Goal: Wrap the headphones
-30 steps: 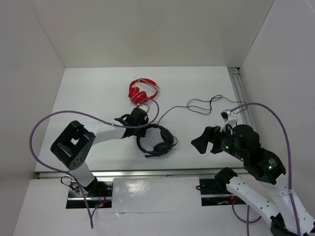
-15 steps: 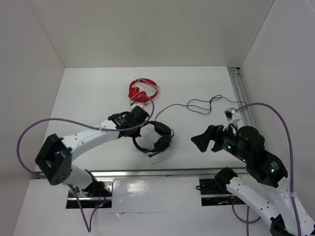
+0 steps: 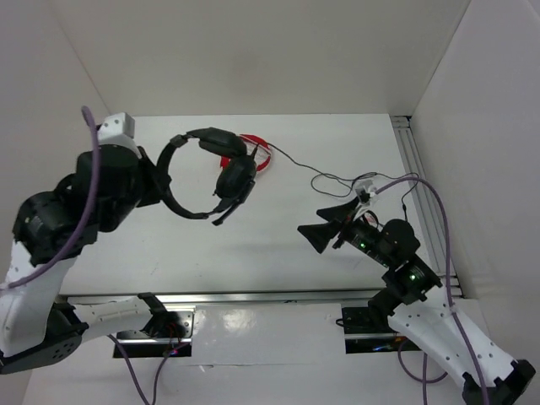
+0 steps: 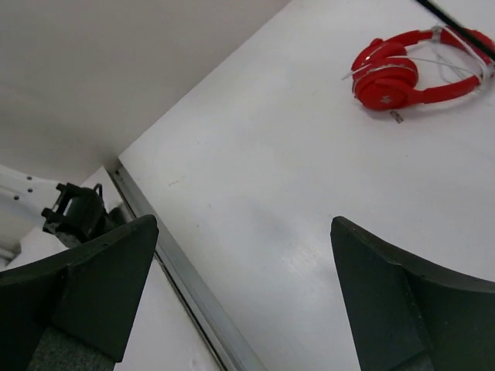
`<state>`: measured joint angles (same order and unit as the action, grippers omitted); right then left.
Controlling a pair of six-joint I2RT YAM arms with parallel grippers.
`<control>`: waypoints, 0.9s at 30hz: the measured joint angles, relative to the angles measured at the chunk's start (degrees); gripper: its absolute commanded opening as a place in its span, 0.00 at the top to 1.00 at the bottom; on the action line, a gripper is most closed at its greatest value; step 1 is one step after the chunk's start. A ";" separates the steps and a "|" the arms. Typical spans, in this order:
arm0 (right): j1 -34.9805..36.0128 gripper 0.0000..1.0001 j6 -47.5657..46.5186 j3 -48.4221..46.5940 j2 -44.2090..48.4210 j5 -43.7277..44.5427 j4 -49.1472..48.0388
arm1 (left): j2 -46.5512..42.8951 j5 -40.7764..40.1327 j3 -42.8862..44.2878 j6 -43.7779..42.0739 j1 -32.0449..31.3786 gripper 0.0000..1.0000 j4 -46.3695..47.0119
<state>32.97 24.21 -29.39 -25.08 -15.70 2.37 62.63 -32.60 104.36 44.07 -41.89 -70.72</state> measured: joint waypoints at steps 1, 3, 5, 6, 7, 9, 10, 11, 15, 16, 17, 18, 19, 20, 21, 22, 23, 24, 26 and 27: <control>-0.02 0.00 -0.59 0.92 -2.97 -1.22 -2.67 | 0.42 0.26 2.99 -0.74 0.74 1.00 -1.40; -0.02 0.00 -2.29 1.09 -8.70 -3.06 -7.93 | 2.19 1.38 9.18 -2.29 2.08 1.00 -4.26; 0.17 0.00 -4.46 0.87 -14.36 -3.43 -12.37 | 3.37 2.93 12.57 -3.74 2.99 1.00 -5.20; 0.44 0.00 -5.40 0.72 -17.05 -3.28 -14.01 | 3.80 3.78 13.40 -4.48 3.48 1.00 -5.75; 0.68 0.00 -6.19 0.72 -19.19 -2.93 -15.15 | 4.13 4.70 13.86 -5.09 4.11 1.00 -6.36; 1.44 0.00 -7.56 0.70 -21.64 -2.51 -16.55 | 4.63 6.19 14.14 -6.38 5.44 1.00 -7.58; 1.90 0.00 -8.11 0.68 -22.21 -2.40 -17.09 | 5.11 6.80 14.14 -6.73 6.27 1.00 -8.09; 2.36 0.00 -8.68 0.55 -22.47 -2.14 -17.81 | 5.55 7.32 14.08 -7.02 6.80 1.00 -8.44; 4.92 0.01 -11.06 -0.55 -24.39 -0.15 -21.68 | 6.69 9.51 13.09 -8.20 8.66 1.00 -9.25; 5.55 0.03 -11.56 -0.87 -25.11 0.52 -22.36 | 6.69 10.03 12.85 -8.24 8.81 1.00 -9.38; 6.14 0.04 -12.20 -1.38 -26.36 1.40 -23.08 | 6.67 10.45 12.76 -8.31 8.87 1.00 -9.62; 6.40 0.07 -12.63 -1.73 -27.32 1.88 -23.52 | 6.58 10.82 12.74 -8.33 8.87 1.00 -9.75; 6.67 0.09 -13.11 -2.05 -28.57 2.29 -23.96 | 6.49 11.10 12.74 -8.35 8.98 1.00 -9.90; 6.86 0.11 -13.51 -2.54 -29.97 2.86 -24.17 | 6.45 11.47 12.74 -8.37 9.14 1.00 -9.94; 7.04 0.13 -13.79 -3.17 -31.54 2.97 -24.28 | 6.36 11.87 12.74 -8.39 9.22 1.00 -9.99; 7.06 0.15 -14.01 -4.07 -33.35 3.08 -24.33 | 6.32 12.09 12.74 -8.39 9.31 1.00 -10.01; 7.17 0.15 -14.23 -5.11 -35.32 3.06 -24.48 | 6.27 12.31 12.74 -8.39 9.42 1.00 -10.03; 7.17 0.16 -14.34 -5.99 -37.29 3.08 -24.96 | 6.25 12.55 12.74 -8.41 9.46 1.00 -10.03; 7.19 0.16 -14.69 -6.97 -40.00 3.08 -25.86 | 6.16 13.18 12.74 -8.55 9.46 1.00 -10.03; 7.19 0.18 -14.73 -7.26 -40.87 3.08 -26.34 | 6.10 13.49 12.74 -8.55 9.46 1.00 -10.03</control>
<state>40.16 9.47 -36.64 -65.95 -12.62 -23.97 68.73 -19.11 117.10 35.53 -32.42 -80.75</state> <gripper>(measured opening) 0.842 0.094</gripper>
